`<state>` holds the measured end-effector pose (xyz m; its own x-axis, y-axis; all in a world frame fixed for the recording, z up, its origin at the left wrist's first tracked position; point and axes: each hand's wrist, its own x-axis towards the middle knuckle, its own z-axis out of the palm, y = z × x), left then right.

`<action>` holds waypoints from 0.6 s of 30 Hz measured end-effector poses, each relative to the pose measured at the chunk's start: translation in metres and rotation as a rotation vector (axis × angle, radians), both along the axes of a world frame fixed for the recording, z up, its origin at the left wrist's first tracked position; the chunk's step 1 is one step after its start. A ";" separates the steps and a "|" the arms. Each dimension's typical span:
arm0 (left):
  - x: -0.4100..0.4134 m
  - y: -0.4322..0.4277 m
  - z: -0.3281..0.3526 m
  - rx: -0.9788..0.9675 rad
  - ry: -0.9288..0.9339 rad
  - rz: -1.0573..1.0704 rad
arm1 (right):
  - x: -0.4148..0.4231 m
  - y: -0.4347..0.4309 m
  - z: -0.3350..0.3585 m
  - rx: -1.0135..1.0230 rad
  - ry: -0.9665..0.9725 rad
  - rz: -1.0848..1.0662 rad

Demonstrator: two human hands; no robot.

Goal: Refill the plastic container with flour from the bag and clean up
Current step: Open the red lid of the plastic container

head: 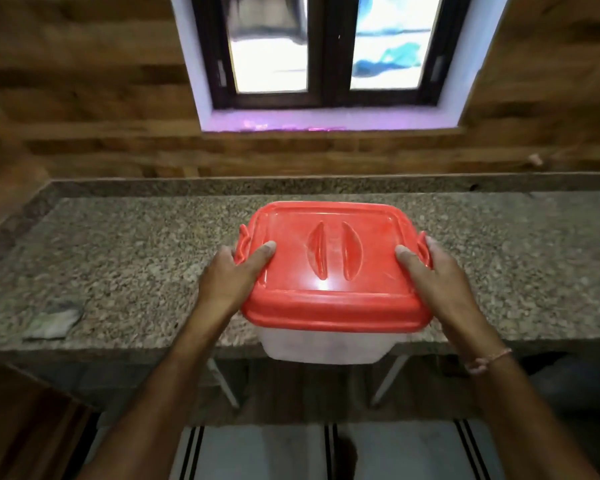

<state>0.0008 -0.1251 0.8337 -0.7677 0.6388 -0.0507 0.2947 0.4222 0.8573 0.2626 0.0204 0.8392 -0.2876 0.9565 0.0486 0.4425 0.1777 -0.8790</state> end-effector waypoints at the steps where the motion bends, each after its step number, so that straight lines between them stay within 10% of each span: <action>1: -0.006 0.019 -0.001 0.000 0.012 0.004 | -0.007 0.019 -0.001 -0.014 0.007 0.007; 18: -0.104 0.221 -0.050 -0.016 -0.236 0.091 | -0.121 0.236 -0.043 -0.157 -0.090 -0.078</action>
